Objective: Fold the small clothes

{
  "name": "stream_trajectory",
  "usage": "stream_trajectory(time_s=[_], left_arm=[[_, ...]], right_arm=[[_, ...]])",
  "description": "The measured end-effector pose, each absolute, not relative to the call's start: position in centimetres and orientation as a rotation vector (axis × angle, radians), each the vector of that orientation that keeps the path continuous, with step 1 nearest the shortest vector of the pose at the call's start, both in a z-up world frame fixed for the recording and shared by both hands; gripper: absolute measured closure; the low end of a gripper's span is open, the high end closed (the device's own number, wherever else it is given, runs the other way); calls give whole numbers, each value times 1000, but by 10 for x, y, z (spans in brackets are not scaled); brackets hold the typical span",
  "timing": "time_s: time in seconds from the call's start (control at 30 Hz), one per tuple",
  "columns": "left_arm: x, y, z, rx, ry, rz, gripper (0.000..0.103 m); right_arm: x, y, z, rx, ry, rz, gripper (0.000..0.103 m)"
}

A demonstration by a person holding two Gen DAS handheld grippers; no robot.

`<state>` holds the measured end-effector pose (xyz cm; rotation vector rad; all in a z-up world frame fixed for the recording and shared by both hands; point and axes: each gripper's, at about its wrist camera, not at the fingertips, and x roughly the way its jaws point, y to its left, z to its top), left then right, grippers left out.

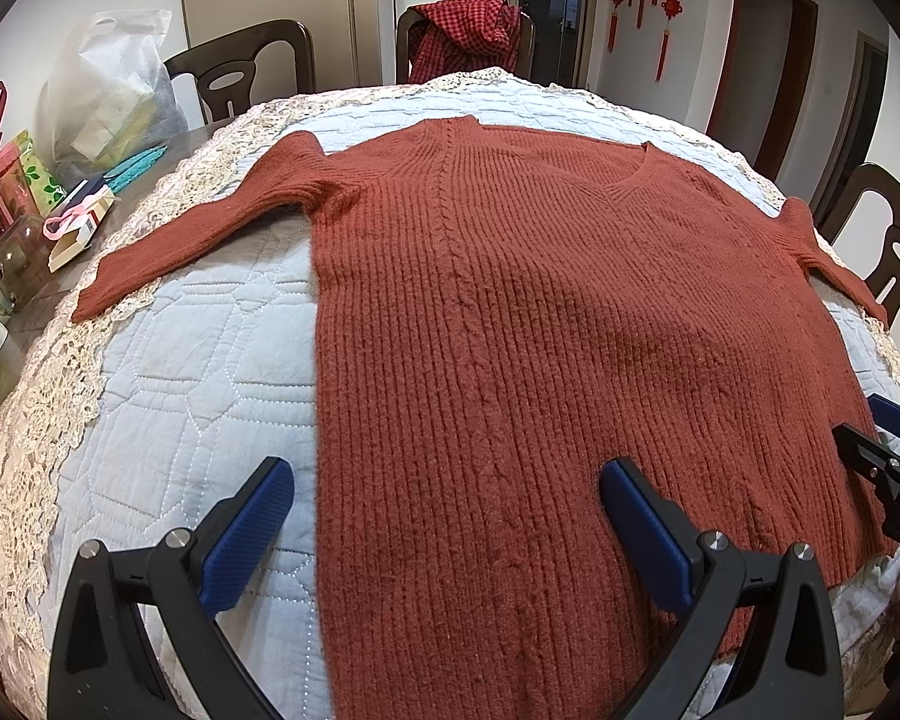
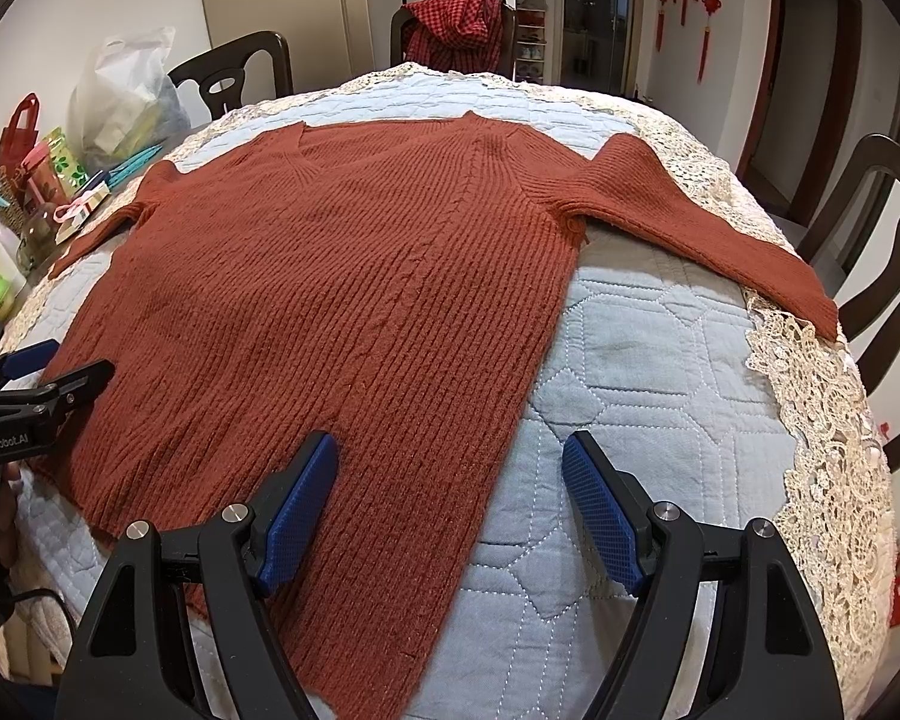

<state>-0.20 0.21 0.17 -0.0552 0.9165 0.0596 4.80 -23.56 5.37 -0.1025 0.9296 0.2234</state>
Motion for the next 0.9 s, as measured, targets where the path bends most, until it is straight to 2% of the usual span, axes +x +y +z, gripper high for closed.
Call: stream_trajectory(time_s=[0.9], left_arm=[[0, 1, 4, -55, 945, 61, 0]], right_arm=[[47, -236, 57, -102, 944, 214, 25]])
